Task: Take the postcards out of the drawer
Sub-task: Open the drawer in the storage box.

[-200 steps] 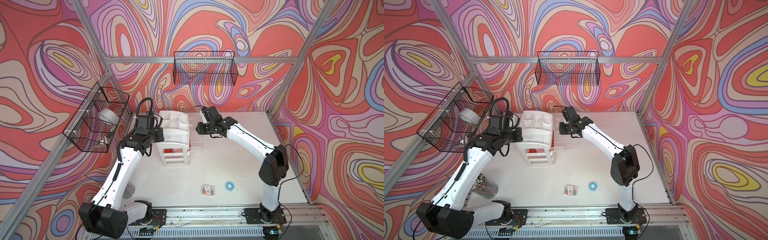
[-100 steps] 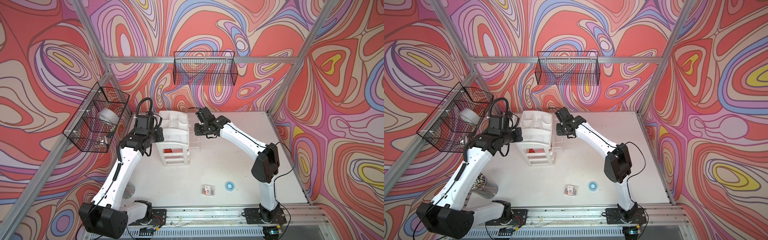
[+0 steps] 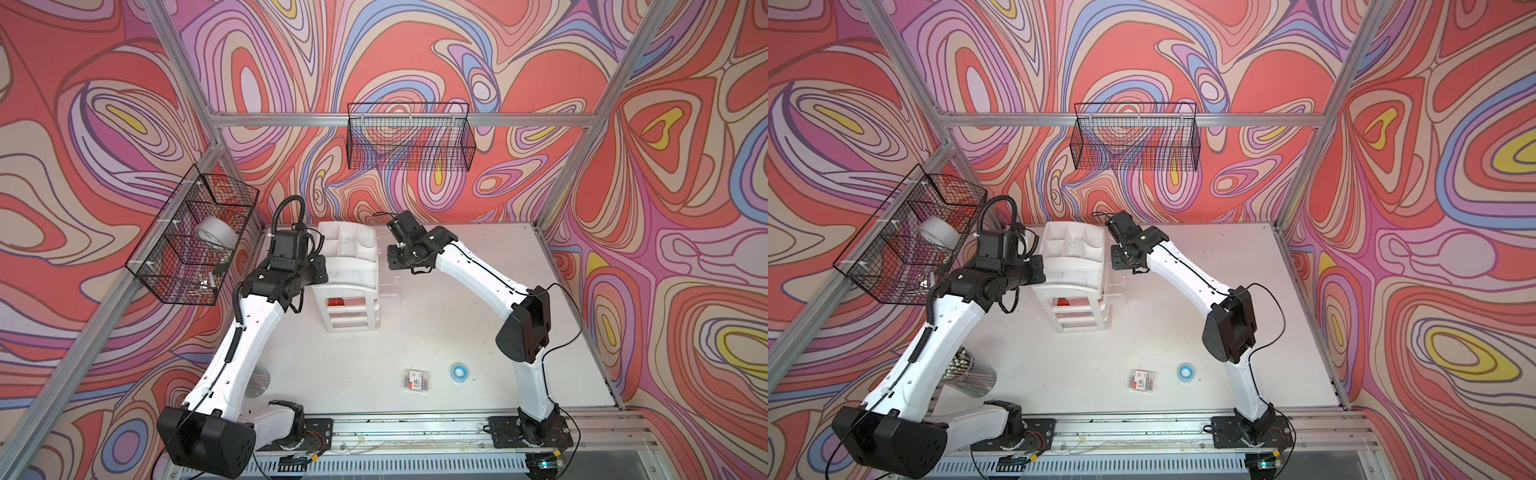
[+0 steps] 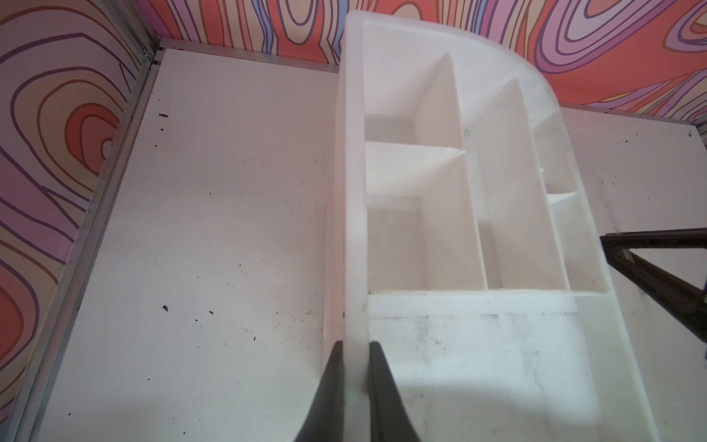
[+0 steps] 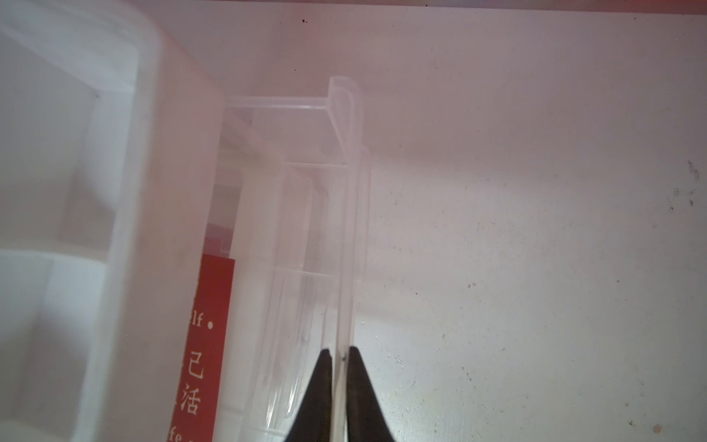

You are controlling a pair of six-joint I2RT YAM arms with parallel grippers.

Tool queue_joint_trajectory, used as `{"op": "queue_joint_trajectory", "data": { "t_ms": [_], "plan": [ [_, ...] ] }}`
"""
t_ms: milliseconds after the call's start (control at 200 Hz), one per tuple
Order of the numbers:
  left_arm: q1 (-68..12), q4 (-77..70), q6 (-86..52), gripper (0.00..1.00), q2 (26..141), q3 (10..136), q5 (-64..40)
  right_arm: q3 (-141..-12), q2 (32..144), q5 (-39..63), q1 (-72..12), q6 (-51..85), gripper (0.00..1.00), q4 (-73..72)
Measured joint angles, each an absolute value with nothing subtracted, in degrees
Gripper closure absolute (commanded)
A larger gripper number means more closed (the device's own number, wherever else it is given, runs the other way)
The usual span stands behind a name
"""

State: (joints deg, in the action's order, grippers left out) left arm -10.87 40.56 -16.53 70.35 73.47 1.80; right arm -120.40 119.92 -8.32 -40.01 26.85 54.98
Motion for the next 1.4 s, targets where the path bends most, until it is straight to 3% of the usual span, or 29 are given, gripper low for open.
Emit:
{"op": "queue_joint_trajectory", "data": {
  "t_ms": [1127,1397],
  "plan": [
    [-11.16,41.39,-16.27,1.0,69.54,73.14,3.46,-115.15,115.24,-10.81,-34.83,21.43,0.94,56.6],
    [-11.14,41.39,-16.27,1.0,69.49,73.06,3.46,-113.6,115.18,-9.69,-34.61,21.08,0.77,55.66]
  ]
}}
